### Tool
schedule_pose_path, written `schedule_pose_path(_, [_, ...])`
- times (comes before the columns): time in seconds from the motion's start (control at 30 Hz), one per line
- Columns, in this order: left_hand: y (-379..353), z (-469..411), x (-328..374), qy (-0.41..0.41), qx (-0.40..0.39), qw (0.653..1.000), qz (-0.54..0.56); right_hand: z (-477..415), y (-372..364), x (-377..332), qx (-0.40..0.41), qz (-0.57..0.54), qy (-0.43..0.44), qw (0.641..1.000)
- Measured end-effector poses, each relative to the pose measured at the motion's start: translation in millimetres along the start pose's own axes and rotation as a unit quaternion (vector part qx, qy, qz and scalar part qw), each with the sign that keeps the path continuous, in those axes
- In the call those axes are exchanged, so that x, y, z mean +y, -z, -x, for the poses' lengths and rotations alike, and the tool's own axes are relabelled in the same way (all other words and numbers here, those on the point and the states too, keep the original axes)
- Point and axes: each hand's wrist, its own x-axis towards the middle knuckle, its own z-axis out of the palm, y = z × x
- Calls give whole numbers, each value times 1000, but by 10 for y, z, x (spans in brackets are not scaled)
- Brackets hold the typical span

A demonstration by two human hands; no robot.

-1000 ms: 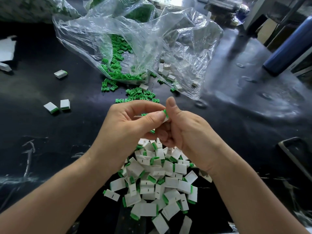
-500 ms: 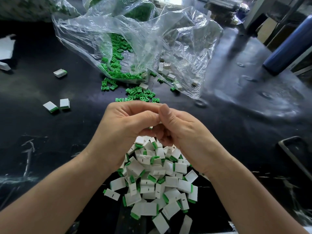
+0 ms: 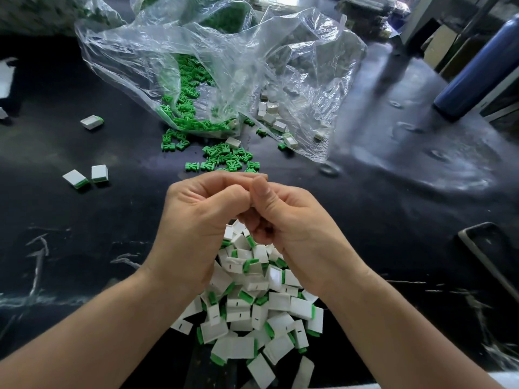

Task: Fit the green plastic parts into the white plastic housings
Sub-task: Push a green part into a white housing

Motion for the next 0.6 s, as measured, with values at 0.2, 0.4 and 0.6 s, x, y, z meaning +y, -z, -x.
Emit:
schedule_pose_path(0.2, [-24, 1, 8, 7, 12, 1000, 12, 5, -15, 28, 23, 12, 8, 1000])
schedule_pose_path(0.4, [-33, 11, 20, 12, 20, 1000, 17, 7, -38, 20, 34, 14, 17, 999])
schedule_pose_path(0.6, [-4, -11, 35, 26, -4, 1000, 18, 0, -1, -20, 0, 9, 9, 1000])
